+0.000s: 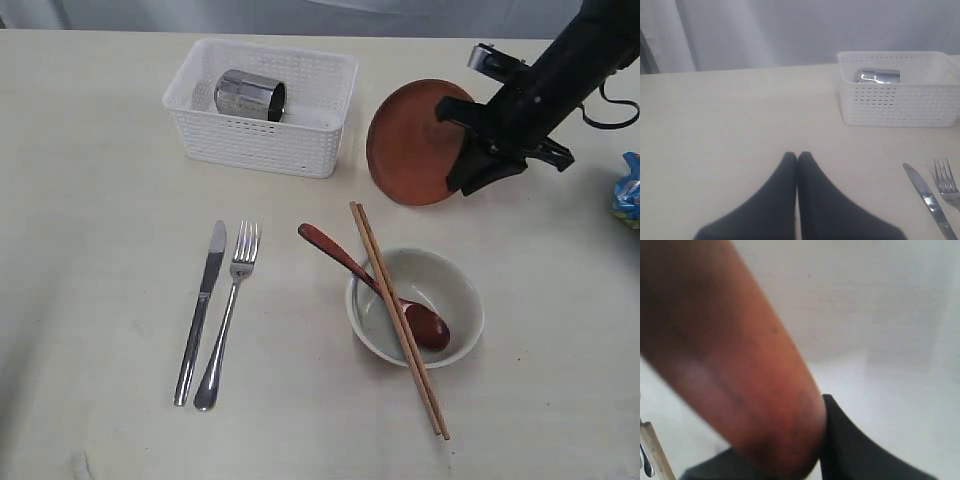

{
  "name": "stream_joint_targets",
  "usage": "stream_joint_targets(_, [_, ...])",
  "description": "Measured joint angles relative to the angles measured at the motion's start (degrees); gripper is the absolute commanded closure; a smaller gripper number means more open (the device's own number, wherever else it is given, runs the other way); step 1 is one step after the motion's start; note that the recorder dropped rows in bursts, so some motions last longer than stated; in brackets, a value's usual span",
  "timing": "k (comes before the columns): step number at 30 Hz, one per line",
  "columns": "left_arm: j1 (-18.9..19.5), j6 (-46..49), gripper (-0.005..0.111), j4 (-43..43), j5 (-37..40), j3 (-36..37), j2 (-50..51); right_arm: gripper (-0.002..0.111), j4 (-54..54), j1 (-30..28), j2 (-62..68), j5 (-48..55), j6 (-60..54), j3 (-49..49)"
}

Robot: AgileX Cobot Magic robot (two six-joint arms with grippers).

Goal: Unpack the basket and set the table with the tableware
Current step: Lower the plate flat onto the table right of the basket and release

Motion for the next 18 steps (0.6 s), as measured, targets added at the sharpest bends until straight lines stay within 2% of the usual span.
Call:
stream_joint_targets(5, [0.0, 0.0, 0.107, 0.0, 0.0, 0.0, 0.0, 0.082, 0.19, 0.0, 0.0, -0.89, -0.09, 0.0])
stream_joint_targets(18, [0.0, 0.0, 0.107, 0.0, 0.0, 0.0, 0.0, 0.081, 2.37, 0.0, 3.28, -4.94, 0.28, 0.32])
